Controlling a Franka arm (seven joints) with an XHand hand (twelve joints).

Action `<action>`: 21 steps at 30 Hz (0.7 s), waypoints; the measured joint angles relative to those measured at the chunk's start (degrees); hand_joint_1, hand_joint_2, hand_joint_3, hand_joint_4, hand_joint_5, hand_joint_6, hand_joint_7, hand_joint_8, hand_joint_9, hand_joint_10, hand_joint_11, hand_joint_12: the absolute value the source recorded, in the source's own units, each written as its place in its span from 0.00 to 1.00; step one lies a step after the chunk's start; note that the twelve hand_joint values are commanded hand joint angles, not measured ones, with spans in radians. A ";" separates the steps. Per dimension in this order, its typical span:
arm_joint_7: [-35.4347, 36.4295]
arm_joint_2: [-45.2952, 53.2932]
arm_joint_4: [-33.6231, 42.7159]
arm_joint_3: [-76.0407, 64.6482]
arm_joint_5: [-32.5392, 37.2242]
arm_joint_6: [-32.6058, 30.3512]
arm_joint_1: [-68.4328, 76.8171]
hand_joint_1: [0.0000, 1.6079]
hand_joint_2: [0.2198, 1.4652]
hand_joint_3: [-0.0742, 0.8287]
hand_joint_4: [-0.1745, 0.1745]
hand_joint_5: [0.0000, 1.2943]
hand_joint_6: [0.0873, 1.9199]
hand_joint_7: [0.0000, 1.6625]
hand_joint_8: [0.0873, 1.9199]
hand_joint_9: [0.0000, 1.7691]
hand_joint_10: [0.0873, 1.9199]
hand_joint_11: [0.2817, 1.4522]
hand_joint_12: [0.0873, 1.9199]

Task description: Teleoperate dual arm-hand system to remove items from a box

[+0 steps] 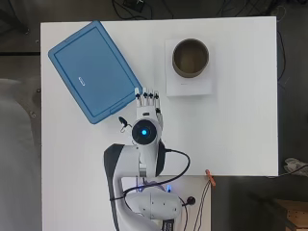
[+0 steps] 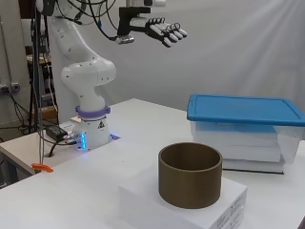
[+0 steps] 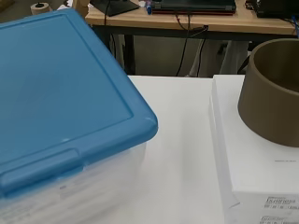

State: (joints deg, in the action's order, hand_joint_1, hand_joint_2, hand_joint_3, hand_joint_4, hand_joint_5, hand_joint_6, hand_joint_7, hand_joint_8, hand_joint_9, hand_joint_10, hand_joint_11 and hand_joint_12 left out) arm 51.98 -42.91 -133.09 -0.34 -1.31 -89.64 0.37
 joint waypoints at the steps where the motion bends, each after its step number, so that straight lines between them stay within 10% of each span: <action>1: 0.21 2.39 2.31 -0.06 -0.53 0.12 -0.06 0.11 0.53 0.09 0.68 0.09 0.00 0.11 0.00 0.16 0.00 0.13 0.00; 10: 5.64 24.73 22.02 1.14 -5.36 0.33 -0.10 0.14 0.54 0.09 0.57 0.10 0.00 0.11 0.00 0.17 0.00 0.14 0.00; 21: 11.88 19.32 1.93 9.19 -3.35 -13.91 3.04 0.17 0.50 0.07 0.36 0.00 0.00 0.01 0.00 0.10 0.00 0.10 0.00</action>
State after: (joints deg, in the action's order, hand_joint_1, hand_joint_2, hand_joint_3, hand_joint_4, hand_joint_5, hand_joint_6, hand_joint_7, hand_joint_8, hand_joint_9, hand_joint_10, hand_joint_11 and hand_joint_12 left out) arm 63.86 -23.59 -131.16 8.86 -4.66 -103.55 3.41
